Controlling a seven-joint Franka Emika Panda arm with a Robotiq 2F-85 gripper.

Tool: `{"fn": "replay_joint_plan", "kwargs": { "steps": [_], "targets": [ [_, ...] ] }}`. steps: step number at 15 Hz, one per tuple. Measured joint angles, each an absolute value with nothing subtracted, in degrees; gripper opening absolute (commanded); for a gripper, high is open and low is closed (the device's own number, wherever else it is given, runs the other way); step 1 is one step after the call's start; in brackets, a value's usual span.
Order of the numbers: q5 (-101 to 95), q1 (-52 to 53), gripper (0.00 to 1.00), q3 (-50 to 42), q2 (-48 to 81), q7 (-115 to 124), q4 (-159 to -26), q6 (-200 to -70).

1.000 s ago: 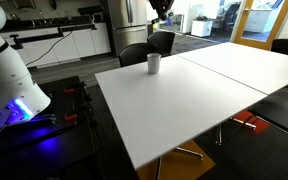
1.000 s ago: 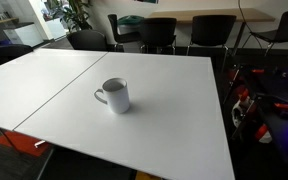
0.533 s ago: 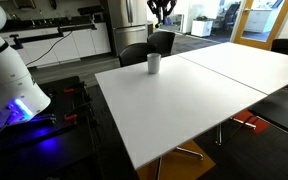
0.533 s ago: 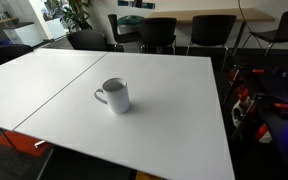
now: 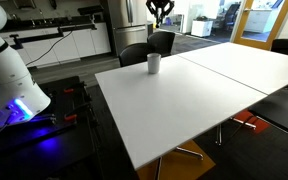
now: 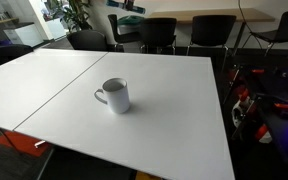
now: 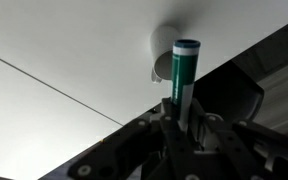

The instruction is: Put the green marker in the white mug

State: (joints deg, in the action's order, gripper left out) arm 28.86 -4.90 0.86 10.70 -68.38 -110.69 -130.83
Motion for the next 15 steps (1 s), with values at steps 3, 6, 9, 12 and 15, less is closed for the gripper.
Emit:
{"fn": "replay_joint_plan", "kwargs": {
  "steps": [3,6,9,12,15],
  "targets": [
    [28.85,-4.99,0.05,0.81,10.7,-68.38,-110.69,-130.83],
    [30.44,-5.02,0.05,0.96,11.04,-70.71,-110.7,-131.76],
    [35.63,-5.32,0.05,1.64,12.72,-79.29,-110.69,-133.64],
    [43.32,-6.33,0.05,3.33,15.22,-92.62,-110.39,-134.28],
    [51.14,-7.11,0.05,4.66,17.51,-105.81,-109.7,-133.81]
  ]
}}
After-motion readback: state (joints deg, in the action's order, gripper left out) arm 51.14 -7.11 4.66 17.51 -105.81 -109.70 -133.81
